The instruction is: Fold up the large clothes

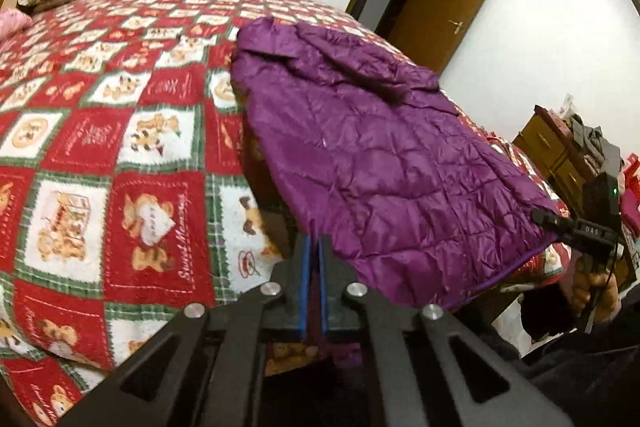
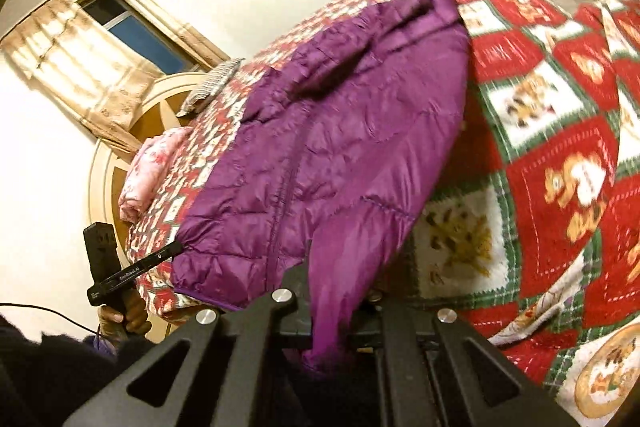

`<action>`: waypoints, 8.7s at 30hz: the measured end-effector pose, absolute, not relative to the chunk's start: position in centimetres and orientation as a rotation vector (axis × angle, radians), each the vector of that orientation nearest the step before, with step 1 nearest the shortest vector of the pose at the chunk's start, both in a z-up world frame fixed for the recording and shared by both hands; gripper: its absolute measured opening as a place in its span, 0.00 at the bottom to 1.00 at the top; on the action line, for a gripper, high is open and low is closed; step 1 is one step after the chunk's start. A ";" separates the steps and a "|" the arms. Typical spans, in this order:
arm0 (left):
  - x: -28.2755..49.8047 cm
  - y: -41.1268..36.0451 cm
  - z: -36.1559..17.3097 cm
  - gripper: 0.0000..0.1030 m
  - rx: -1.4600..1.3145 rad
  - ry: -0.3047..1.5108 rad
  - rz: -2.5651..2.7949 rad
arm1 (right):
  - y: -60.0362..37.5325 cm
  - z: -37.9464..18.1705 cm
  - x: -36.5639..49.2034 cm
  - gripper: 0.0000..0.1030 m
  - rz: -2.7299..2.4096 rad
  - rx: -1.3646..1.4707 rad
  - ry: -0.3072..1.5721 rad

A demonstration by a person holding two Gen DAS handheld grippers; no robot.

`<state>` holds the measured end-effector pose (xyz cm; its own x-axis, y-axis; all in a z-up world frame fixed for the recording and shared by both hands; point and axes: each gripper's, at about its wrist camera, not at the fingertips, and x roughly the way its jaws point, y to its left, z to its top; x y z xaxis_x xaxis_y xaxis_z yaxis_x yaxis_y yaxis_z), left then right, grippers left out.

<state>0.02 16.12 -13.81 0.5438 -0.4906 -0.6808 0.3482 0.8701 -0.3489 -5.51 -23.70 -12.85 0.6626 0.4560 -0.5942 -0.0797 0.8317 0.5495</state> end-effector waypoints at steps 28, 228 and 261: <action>0.3 15.5 -19.1 0.09 -0.224 1.053 -0.410 | -24.2 -17.1 -6.2 0.05 0.217 0.506 0.860; 18.9 -1.5 -5.9 0.15 0.084 0.566 -0.416 | -15.5 -14.5 21.3 0.25 0.359 0.630 0.761; 18.6 -14.0 -14.3 0.37 0.376 0.587 -0.786 | -23.7 -11.1 18.7 0.45 0.343 0.519 0.755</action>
